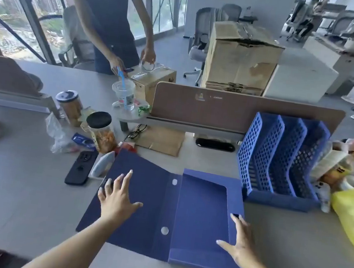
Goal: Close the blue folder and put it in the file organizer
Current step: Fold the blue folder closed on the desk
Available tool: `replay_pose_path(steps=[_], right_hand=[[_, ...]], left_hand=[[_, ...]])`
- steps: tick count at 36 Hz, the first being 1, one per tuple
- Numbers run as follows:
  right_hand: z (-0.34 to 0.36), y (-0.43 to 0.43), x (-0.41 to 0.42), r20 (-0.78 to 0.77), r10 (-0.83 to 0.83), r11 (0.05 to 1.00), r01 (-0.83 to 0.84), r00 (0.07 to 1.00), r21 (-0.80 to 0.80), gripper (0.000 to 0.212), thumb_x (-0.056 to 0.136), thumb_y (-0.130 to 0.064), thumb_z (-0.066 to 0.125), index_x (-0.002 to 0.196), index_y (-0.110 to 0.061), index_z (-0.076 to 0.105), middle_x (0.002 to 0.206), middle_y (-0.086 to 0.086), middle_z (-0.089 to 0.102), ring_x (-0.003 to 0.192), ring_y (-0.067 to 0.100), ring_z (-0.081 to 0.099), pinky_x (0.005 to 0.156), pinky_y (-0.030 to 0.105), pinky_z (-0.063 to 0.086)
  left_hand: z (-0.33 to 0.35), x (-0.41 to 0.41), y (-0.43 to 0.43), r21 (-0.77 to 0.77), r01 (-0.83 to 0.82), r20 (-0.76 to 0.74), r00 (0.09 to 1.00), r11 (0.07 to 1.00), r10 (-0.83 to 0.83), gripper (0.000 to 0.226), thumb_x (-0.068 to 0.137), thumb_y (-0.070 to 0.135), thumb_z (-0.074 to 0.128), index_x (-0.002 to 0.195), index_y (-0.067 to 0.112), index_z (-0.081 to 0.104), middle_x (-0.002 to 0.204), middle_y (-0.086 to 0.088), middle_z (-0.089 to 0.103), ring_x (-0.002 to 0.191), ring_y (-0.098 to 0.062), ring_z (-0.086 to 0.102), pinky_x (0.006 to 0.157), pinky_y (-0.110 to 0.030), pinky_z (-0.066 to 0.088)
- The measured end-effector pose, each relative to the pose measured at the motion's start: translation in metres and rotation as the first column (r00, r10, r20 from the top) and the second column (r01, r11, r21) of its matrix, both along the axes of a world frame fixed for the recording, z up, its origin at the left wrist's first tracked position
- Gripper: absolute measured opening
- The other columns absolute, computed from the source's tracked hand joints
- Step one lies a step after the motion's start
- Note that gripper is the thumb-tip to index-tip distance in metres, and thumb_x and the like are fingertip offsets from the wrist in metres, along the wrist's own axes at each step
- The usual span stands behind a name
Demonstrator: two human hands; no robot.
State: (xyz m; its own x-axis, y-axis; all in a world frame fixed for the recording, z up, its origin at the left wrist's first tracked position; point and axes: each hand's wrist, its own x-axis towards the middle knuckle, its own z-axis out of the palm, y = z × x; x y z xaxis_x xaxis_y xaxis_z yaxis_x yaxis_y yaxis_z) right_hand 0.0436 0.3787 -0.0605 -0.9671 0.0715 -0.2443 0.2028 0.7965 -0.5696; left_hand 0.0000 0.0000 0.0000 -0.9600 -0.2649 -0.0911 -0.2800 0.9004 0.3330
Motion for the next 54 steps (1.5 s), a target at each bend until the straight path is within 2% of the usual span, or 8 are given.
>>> replay_pose_path(steps=[5, 14, 27, 34, 38, 44, 49, 54], right_hand=[[0.002, -0.002, 0.007, 0.139, -0.029, 0.995, 0.041, 0.990, -0.090, 0.107, 0.074, -0.036, 0.082, 0.155, -0.031, 0.014, 0.165, -0.002, -0.013, 0.154, 0.022, 0.004, 0.119, 0.039, 0.020], [-0.007, 0.009, 0.009, 0.119, -0.034, 0.991, 0.049, 0.992, -0.121, 0.100, 0.078, -0.027, 0.081, 0.156, -0.022, 0.019, 0.166, -0.008, -0.004, 0.153, 0.016, 0.011, 0.117, 0.033, 0.024], [-0.002, 0.004, 0.010, 0.126, -0.027, 0.987, 0.046, 0.992, -0.155, 0.098, 0.081, -0.024, 0.078, 0.157, -0.020, 0.017, 0.164, -0.011, -0.004, 0.153, 0.016, 0.010, 0.118, 0.031, 0.024], [0.005, 0.004, 0.002, 0.164, -0.050, 0.984, 0.077, 0.985, -0.162, 0.087, 0.084, -0.030, 0.074, 0.155, -0.021, 0.025, 0.162, -0.014, -0.003, 0.152, 0.022, 0.015, 0.111, 0.031, 0.032], [0.037, -0.017, -0.014, -0.012, -0.071, 0.954, 0.065, 0.997, -0.292, 0.066, 0.092, -0.037, 0.061, 0.151, -0.026, 0.034, 0.160, -0.014, 0.019, 0.151, 0.014, 0.019, 0.119, 0.032, 0.025], [0.109, -0.064, -0.016, -0.146, -0.009, 0.832, -0.074, 0.989, -0.550, 0.053, 0.098, -0.034, 0.052, 0.148, -0.041, 0.035, 0.139, -0.019, 0.052, 0.131, -0.013, 0.045, 0.093, -0.003, 0.035], [0.135, -0.086, -0.016, -0.187, 0.023, 0.779, -0.135, 0.982, -0.613, 0.059, 0.094, -0.047, 0.052, 0.149, -0.044, 0.032, 0.140, -0.018, 0.052, 0.129, -0.010, 0.048, 0.099, 0.010, 0.039], [0.132, -0.085, -0.014, -0.154, -0.031, 0.744, -0.080, 0.988, -0.664, 0.061, 0.093, -0.036, 0.061, 0.149, -0.037, 0.036, 0.147, -0.017, 0.050, 0.135, -0.005, 0.045, 0.109, 0.022, 0.039]], left_hand=[[0.001, 0.003, -0.018, -0.026, -0.139, 0.059, 0.988, 0.990, 0.140, 0.125, 0.066, 0.060, 0.077, 0.151, 0.042, -0.013, 0.165, 0.000, -0.011, 0.149, -0.040, 0.001, 0.116, -0.057, 0.015], [-0.003, 0.016, -0.056, -0.046, -0.198, 0.078, 0.976, 0.979, 0.201, 0.108, 0.069, 0.055, 0.077, 0.153, 0.029, 0.014, 0.142, -0.004, 0.050, 0.129, -0.029, 0.042, 0.098, -0.044, 0.036], [0.042, 0.020, -0.052, 0.327, 0.010, -0.066, 0.998, 0.945, 0.012, 0.089, 0.076, 0.011, 0.081, 0.149, 0.031, 0.036, 0.145, -0.005, 0.050, 0.126, -0.026, 0.053, 0.092, -0.035, 0.046], [0.081, 0.019, -0.012, 0.483, 0.187, -0.118, 0.982, 0.856, -0.148, 0.063, 0.084, 0.022, 0.075, 0.134, 0.047, 0.046, 0.106, 0.007, 0.063, 0.068, -0.012, 0.067, 0.062, -0.017, 0.051], [0.095, 0.019, 0.018, 0.590, 0.276, -0.126, 0.960, 0.759, -0.251, 0.052, 0.088, 0.036, 0.068, 0.132, 0.051, 0.046, 0.110, 0.020, 0.065, 0.082, 0.000, 0.071, 0.069, -0.013, 0.052], [0.078, 0.016, 0.060, 0.728, 0.274, -0.105, 0.950, 0.628, -0.293, 0.039, 0.091, 0.045, 0.061, 0.129, 0.048, 0.055, 0.124, 0.016, 0.067, 0.104, 0.003, 0.067, 0.103, -0.038, 0.049], [0.056, 0.012, 0.089, 0.795, 0.176, -0.034, 0.968, 0.581, -0.247, 0.091, 0.056, 0.077, 0.071, 0.135, 0.065, 0.026, 0.136, 0.018, 0.053, 0.106, -0.002, 0.066, 0.091, -0.028, 0.050], [0.036, 0.009, 0.109, 0.802, 0.087, 0.041, 0.979, 0.592, -0.200, 0.108, 0.070, 0.049, 0.081, 0.151, 0.046, 0.010, 0.150, 0.006, 0.040, 0.126, -0.019, 0.048, 0.101, -0.032, 0.039]])
